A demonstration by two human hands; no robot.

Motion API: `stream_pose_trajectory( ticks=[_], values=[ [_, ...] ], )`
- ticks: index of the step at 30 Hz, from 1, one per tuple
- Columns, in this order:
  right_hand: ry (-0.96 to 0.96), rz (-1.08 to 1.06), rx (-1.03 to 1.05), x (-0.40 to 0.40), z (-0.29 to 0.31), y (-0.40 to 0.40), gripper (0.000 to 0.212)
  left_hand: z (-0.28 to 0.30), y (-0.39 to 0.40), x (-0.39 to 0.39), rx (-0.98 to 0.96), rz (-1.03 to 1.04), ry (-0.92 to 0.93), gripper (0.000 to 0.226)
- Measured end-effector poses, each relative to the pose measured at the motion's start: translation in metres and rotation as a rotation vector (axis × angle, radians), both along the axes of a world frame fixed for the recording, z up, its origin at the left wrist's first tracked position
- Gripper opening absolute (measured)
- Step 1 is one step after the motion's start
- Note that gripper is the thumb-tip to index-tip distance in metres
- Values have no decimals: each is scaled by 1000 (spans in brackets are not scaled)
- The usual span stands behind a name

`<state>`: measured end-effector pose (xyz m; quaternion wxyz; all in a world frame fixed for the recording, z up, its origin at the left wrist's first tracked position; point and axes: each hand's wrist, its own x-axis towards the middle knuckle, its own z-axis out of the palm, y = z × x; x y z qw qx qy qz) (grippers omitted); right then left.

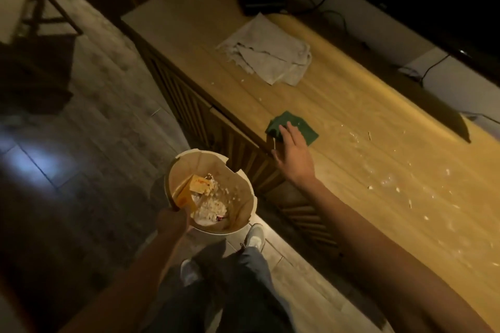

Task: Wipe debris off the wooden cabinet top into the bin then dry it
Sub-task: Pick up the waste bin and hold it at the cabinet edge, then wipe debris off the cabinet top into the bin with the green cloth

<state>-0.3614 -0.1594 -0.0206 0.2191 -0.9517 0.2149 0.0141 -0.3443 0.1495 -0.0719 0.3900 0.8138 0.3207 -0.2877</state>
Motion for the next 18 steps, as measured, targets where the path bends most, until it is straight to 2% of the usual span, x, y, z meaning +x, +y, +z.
stream_pose_trajectory(
  ticks=[5,9,14,18],
  values=[
    [163,80,-89,35,-27,-25,79,-11,-5,14,-48,80,19,46],
    [47,49,-81,28,-39,-26,78,-23,0,23,-9,126,45,48],
    [-83,-135,-82,11,-43,-28,56,-36,0,54,-14,151,88,47],
    [-42,-167,-145,23,-40,-34,60,-38,-7,81,-4,119,90,46]
  ],
)
